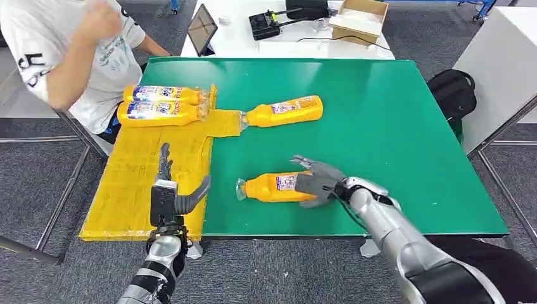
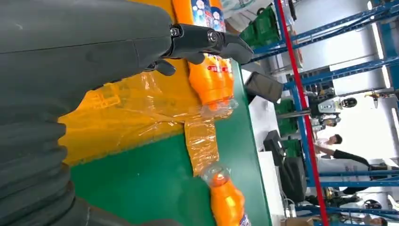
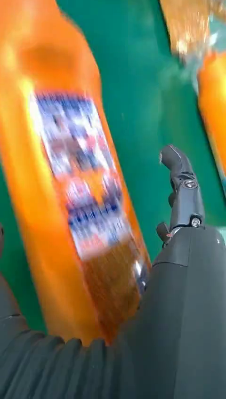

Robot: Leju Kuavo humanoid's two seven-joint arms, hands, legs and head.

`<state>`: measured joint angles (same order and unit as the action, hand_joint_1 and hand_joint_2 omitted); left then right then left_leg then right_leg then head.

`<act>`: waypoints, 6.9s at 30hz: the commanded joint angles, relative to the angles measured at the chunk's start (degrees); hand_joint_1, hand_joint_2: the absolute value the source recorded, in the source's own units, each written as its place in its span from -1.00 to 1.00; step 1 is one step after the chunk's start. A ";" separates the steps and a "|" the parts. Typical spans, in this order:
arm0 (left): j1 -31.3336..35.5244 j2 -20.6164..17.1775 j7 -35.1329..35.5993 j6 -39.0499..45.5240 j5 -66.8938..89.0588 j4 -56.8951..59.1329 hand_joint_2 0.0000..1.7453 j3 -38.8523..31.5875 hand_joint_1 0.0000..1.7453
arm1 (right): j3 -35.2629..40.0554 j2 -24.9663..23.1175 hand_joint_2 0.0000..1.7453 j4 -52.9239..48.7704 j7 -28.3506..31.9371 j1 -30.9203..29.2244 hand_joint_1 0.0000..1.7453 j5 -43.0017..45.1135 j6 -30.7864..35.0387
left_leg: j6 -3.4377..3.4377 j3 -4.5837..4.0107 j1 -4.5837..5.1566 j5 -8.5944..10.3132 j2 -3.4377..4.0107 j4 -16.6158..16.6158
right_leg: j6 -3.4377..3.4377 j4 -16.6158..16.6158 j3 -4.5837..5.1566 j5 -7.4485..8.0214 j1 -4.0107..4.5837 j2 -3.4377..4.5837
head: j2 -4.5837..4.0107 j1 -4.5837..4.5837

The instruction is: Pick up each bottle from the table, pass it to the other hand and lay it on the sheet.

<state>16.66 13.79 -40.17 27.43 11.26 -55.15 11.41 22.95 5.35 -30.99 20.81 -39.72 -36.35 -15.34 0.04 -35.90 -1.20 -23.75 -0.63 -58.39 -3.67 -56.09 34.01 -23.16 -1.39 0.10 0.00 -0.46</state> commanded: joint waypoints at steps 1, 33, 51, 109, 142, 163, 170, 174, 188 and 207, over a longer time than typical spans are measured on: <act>2.77 -0.15 0.17 -0.75 -0.19 5.70 1.00 0.50 -1.00 | 5.03 2.94 1.00 5.70 -4.20 -3.45 -1.00 -1.15 1.02 | 0.06 0.16 -0.01 -0.03 0.01 0.09 | 0.23 0.08 -0.16 -0.04 0.06 -0.09 | 0.00 0.00; 1.70 0.06 0.17 -0.78 0.08 5.54 1.00 -0.02 -1.00 | 7.42 2.43 1.00 5.08 -7.53 -3.45 -1.00 -2.27 5.53 | 0.03 -0.27 0.00 -0.04 0.09 0.04 | 0.15 0.00 0.26 0.01 0.03 0.04 | 0.00 -0.02; 1.79 0.94 0.17 -1.07 0.89 8.21 1.00 -0.19 -1.00 | 3.11 -8.04 1.00 3.60 -4.69 8.46 1.00 0.45 23.12 | 0.02 0.02 -0.13 -0.12 0.30 0.12 | 0.24 0.08 0.13 -0.03 0.16 0.26 | 0.00 0.00; -3.32 5.44 0.43 -35.52 -10.30 -0.54 1.00 -5.93 -1.00 | -18.50 -21.01 1.00 -44.71 19.19 36.14 1.00 8.58 46.02 | 0.03 -0.51 -0.09 -0.17 0.22 0.05 | 0.22 0.02 0.59 -0.08 0.10 0.28 | 0.00 0.00; -1.52 5.09 5.03 -52.31 -23.52 0.24 1.00 -3.05 -1.00 | -7.06 -19.97 1.00 -27.55 19.19 35.85 1.00 5.78 43.92 | 0.03 -0.42 -0.10 -0.15 0.25 0.13 | 0.23 0.10 0.52 -0.05 0.11 0.31 | 0.00 0.02; -0.69 5.30 6.03 -55.27 -25.68 2.10 1.00 -2.54 -1.00 | -1.40 -20.56 1.00 -15.47 19.19 32.60 1.00 5.25 43.87 | 0.02 -0.57 -0.10 -0.13 0.22 0.08 | 0.20 0.04 0.67 -0.05 0.10 0.29 | 0.00 0.00; 0.88 5.49 5.45 -56.26 -25.54 4.96 1.00 -1.62 -1.00 | 0.98 -21.64 1.00 -9.78 19.19 31.11 1.00 6.21 42.68 | 0.03 -0.51 -0.10 -0.14 0.23 0.08 | 0.23 0.04 0.60 -0.08 0.11 0.22 | 0.00 0.00; 0.82 5.43 5.10 -56.90 -25.43 4.89 1.00 -1.28 -1.00 | 1.29 -21.28 1.00 -9.95 19.19 30.92 1.00 7.42 42.47 | 0.05 -0.46 -0.09 -0.17 0.21 0.07 | 0.26 0.02 0.56 -0.12 0.10 0.20 | 0.00 0.00; 0.19 4.84 2.82 -56.17 -21.49 3.93 1.00 0.99 1.00 | 1.87 -21.14 1.00 -9.15 19.19 30.13 1.00 9.89 42.28 | 0.03 -0.62 -0.09 -0.12 0.23 0.05 | 0.20 0.00 0.73 -0.08 0.09 0.21 | 0.00 0.00; 0.32 4.45 1.82 -51.73 -15.83 4.20 1.00 0.61 1.00 | -1.96 -21.28 1.00 -12.71 19.19 30.60 1.00 9.00 43.27 | 0.05 -0.50 -0.06 -0.17 0.26 0.05 | 0.25 -0.01 0.62 -0.12 0.08 0.22 | 0.00 0.00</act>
<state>14.26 18.71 -38.34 -25.26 -6.51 -54.07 9.84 21.00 -16.33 -44.50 38.05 -8.36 -26.05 28.39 0.02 -36.67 -1.27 -23.83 -0.35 -58.37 -3.58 -56.12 34.90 -23.18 -1.34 0.41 0.00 -0.46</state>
